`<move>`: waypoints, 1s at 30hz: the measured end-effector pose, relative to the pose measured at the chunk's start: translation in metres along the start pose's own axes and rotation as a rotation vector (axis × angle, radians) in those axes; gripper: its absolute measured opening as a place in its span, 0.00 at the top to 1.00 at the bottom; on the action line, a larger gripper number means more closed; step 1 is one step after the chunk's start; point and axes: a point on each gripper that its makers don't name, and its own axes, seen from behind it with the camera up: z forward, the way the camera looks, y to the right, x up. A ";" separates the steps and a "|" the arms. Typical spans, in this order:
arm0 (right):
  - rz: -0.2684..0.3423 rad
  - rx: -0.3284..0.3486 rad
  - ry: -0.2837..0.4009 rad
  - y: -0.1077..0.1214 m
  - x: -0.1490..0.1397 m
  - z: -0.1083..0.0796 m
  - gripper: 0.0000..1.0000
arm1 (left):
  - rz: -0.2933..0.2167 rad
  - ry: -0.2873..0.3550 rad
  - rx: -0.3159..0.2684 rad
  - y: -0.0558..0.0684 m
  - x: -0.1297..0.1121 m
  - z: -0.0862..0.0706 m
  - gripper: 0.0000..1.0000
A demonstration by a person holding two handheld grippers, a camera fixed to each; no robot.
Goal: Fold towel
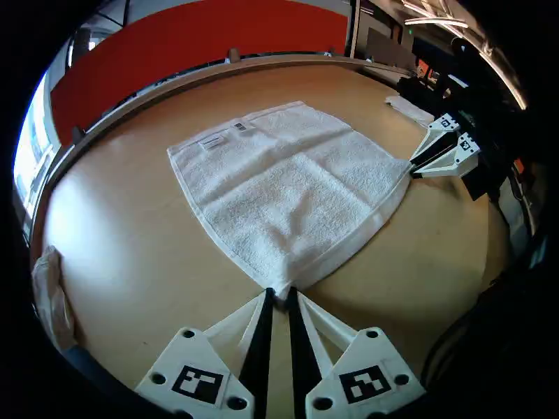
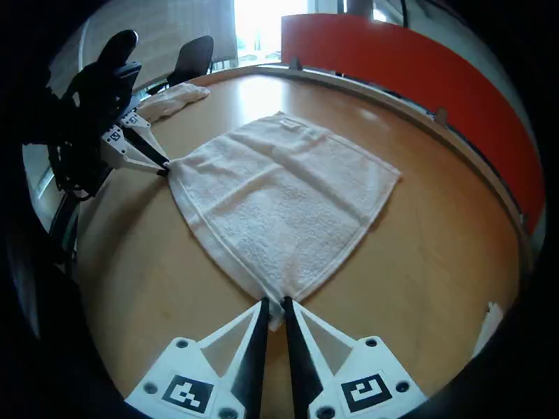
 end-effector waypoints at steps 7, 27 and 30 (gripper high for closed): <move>-0.001 -0.014 0.014 0.004 0.008 -0.007 0.84 | -0.013 0.012 -0.004 0.003 0.007 -0.007 0.85; -0.009 -0.056 0.113 0.004 0.059 -0.058 0.84 | -0.070 0.059 0.007 0.002 0.052 -0.056 0.85; -0.010 -0.060 0.123 0.004 0.065 -0.066 0.84 | -0.075 0.061 0.006 0.003 0.058 -0.064 0.85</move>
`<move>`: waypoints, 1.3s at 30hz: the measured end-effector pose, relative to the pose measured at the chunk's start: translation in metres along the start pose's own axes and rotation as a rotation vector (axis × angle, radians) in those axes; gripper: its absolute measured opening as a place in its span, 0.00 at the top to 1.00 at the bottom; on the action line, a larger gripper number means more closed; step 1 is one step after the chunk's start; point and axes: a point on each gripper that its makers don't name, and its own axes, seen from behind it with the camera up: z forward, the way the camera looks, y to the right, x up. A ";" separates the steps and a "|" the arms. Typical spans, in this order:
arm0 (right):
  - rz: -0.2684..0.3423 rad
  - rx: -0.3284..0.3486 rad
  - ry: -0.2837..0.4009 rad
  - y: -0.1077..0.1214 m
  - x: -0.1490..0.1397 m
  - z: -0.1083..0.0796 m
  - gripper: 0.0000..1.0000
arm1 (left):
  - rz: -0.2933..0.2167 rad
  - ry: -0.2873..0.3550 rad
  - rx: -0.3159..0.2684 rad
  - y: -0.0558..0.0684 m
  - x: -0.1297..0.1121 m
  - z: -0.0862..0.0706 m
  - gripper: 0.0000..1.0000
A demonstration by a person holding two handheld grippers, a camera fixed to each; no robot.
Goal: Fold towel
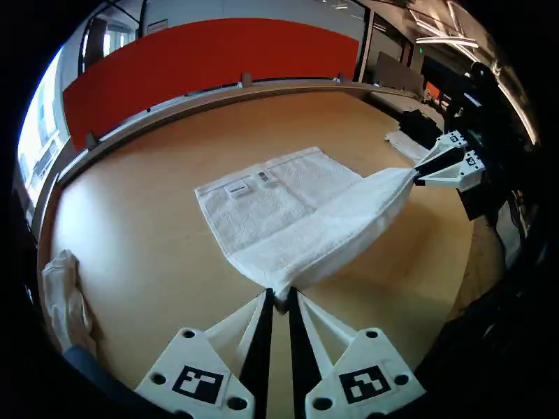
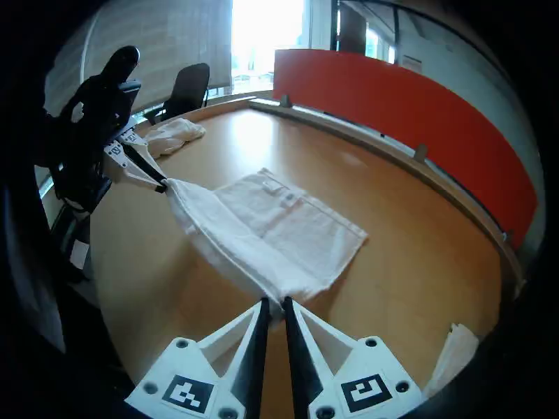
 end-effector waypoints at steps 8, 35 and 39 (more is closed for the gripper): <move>0.001 -0.011 0.023 0.001 0.016 -0.019 0.84 | 0.000 0.009 0.000 0.005 0.015 -0.017 0.85; -0.005 -0.013 0.054 -0.002 0.036 -0.055 0.84 | -0.007 0.016 -0.045 0.022 0.030 -0.053 0.85; -0.006 -0.009 0.052 -0.003 0.037 -0.055 0.84 | -0.008 0.011 -0.045 0.023 0.029 -0.053 0.85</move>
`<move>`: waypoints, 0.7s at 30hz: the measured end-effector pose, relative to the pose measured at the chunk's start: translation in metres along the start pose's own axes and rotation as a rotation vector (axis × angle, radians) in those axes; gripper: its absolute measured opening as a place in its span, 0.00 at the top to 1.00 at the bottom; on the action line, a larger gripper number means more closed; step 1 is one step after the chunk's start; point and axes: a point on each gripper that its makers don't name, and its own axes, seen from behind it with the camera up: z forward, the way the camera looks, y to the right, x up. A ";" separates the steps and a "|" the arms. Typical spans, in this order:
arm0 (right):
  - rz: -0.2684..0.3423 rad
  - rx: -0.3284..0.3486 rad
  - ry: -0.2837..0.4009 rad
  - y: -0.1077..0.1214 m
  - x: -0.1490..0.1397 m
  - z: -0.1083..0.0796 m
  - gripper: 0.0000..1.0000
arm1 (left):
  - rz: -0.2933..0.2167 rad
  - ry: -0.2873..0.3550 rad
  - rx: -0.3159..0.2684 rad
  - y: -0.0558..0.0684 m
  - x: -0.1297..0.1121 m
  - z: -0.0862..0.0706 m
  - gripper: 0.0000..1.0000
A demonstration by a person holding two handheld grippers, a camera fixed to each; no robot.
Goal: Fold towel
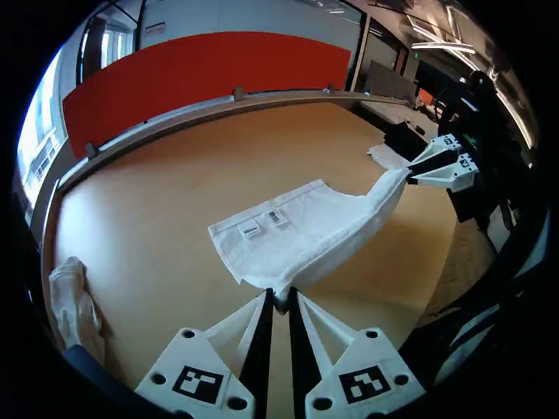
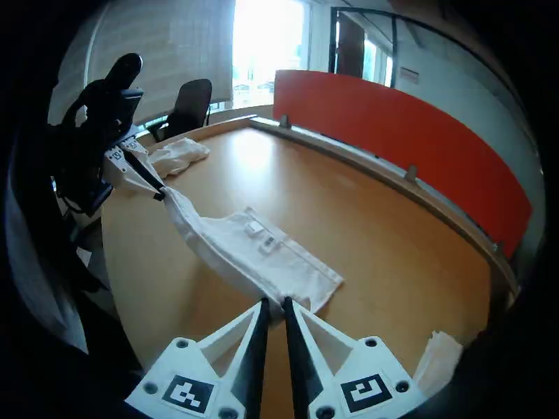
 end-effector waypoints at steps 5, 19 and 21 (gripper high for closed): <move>-0.005 0.002 -0.009 0.000 -0.002 0.001 0.84 | 0.001 -0.003 0.000 0.001 -0.001 0.002 0.85; 0.002 0.003 -0.052 0.010 -0.012 0.028 0.84 | -0.030 -0.022 0.032 -0.014 -0.004 0.030 0.85; 0.009 -0.001 -0.058 0.014 -0.013 0.033 0.84 | -0.035 -0.025 0.040 -0.018 -0.003 0.036 0.85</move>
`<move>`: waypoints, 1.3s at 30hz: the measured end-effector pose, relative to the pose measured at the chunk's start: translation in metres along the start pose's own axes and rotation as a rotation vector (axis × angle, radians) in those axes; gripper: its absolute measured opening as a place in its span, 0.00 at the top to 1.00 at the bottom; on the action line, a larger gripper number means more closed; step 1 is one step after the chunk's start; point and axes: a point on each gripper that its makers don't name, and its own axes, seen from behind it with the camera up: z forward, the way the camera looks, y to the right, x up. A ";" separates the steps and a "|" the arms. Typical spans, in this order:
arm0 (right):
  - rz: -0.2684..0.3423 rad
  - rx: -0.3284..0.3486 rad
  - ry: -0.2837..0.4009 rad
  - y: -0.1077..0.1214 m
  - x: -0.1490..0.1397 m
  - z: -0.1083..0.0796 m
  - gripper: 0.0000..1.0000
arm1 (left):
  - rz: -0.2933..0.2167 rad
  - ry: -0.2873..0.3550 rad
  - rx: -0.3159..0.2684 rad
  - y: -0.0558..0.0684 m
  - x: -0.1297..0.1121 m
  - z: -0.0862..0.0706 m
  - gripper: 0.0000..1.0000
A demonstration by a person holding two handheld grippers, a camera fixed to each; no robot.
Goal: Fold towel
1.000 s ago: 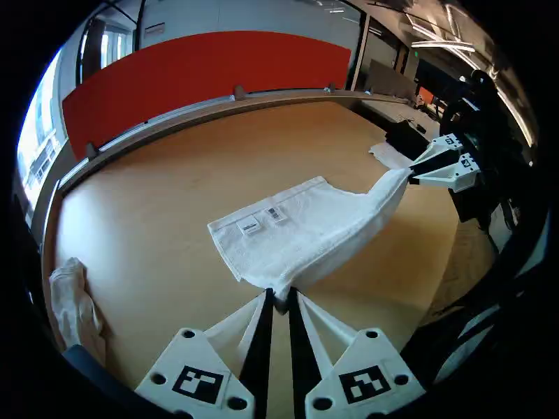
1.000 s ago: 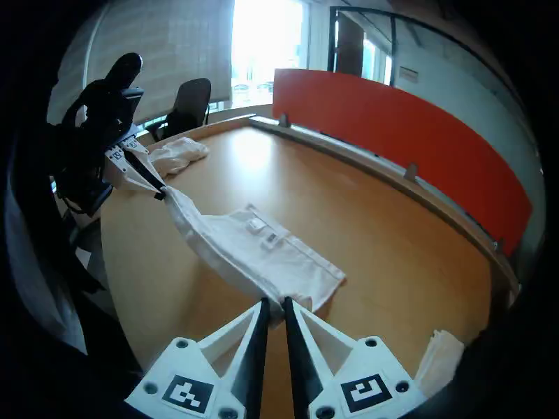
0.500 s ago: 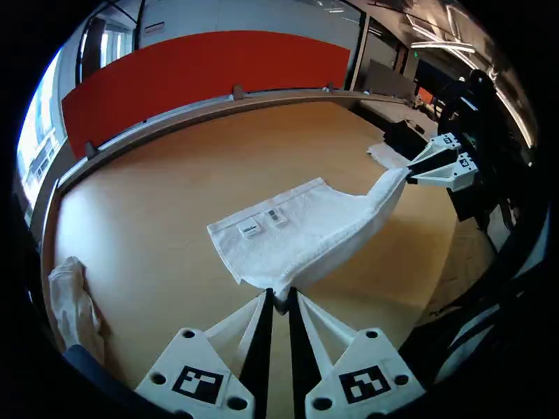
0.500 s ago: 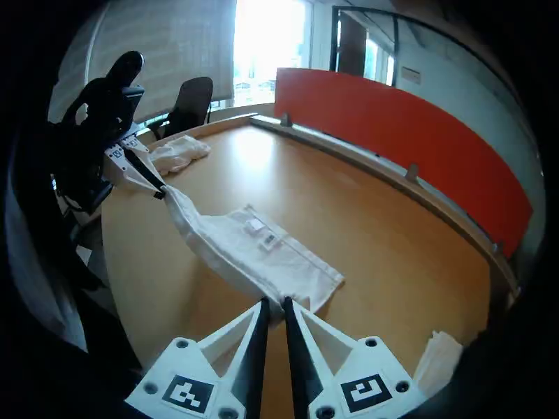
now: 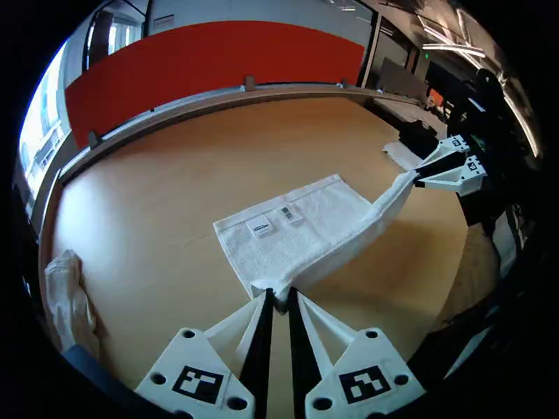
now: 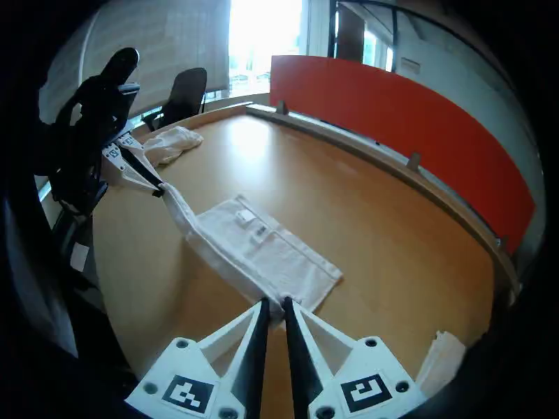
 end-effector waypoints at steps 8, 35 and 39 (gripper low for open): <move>-0.006 -0.002 -0.029 0.012 -0.004 0.019 0.84 | -0.005 -0.009 0.028 -0.013 0.006 0.021 0.85; 0.021 -0.018 -0.101 0.047 -0.021 0.064 0.84 | -0.009 -0.028 0.059 -0.038 0.010 0.074 0.85; 0.029 -0.023 -0.113 0.050 -0.026 0.070 0.84 | -0.016 -0.035 0.063 -0.040 0.007 0.081 0.85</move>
